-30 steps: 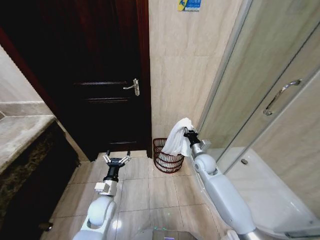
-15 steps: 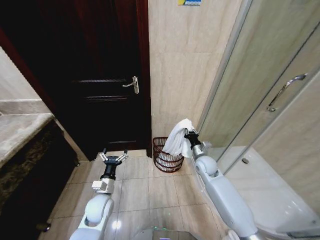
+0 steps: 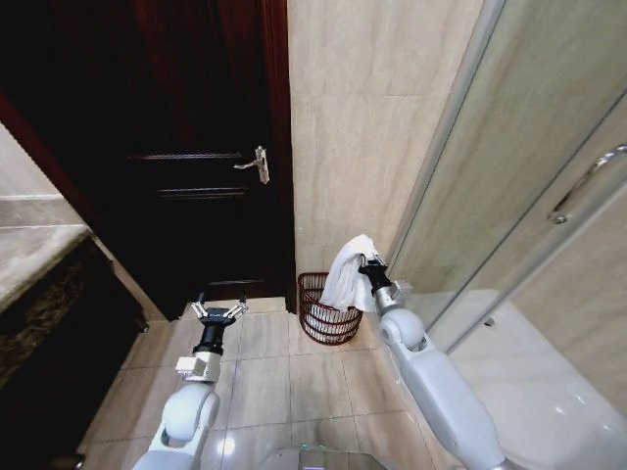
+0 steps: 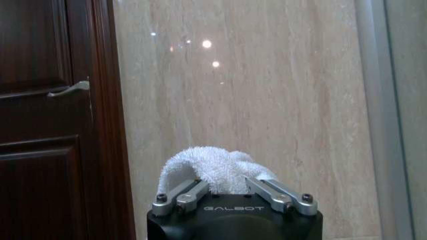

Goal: Discard the used towel into the hamper.

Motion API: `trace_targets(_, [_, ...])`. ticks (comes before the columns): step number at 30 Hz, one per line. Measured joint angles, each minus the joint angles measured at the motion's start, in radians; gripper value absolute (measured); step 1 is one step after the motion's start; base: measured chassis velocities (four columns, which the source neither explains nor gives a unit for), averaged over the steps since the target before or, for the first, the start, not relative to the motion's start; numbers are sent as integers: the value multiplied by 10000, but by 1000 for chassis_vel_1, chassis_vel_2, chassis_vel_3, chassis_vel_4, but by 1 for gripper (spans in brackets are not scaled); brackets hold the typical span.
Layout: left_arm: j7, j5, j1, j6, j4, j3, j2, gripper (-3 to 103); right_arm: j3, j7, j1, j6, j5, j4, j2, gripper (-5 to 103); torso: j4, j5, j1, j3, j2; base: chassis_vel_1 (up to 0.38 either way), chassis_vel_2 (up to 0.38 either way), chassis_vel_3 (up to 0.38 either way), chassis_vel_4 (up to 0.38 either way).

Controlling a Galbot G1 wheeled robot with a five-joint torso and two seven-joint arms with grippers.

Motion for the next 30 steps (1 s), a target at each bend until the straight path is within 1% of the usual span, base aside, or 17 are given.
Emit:
trace_targets(6, [0,0,41,-20,-22,-3,-6,100,-4,37,-102,0,-35,85,3,8,-1,0,-94,-119,-210,-68,63,57,-59])
trace_targets(11, [1,7,34,-33,-26,0,-53,100,-5,76,-233,10,-62,209,-3,8,0,1,-221,-290,-516,-96,85,76,-88])
trace_targets(12, [1,7,34,-33,-26,0,-53,100,-5,76,-233,10,-62,209,-3,8,0,1,-221,-290,-516,-117,104,78,-80])
trace_targets(15, [1,22,12,-33,-26,21,-81,100,1,195,-285,-1,-134,285,-5,8,-1,1,-290,-392,-688,-105,81,80,-98])
trace_targets(16, [1,22,12,-33,-26,21,-81,100,1,195,-285,-1,-134,285,-5,8,-1,1,-290,-392,-688,-98,65,79,-96])
trace_targets(18, [1,43,9,-33,-25,35,-109,100,3,475,-443,-202,-200,497,7,8,-2,0,-352,-470,-824,-84,66,79,-82])
trace_targets(21, [1,53,-3,-33,-24,52,-123,100,3,631,-617,-315,-221,669,32,8,-1,0,-397,-524,-924,-66,70,73,-84])
trace_targets(30, [1,70,-60,27,-33,103,-144,100,13,698,-1087,-347,-386,1099,131,8,-1,0,-563,-750,-1314,-43,58,44,-57])
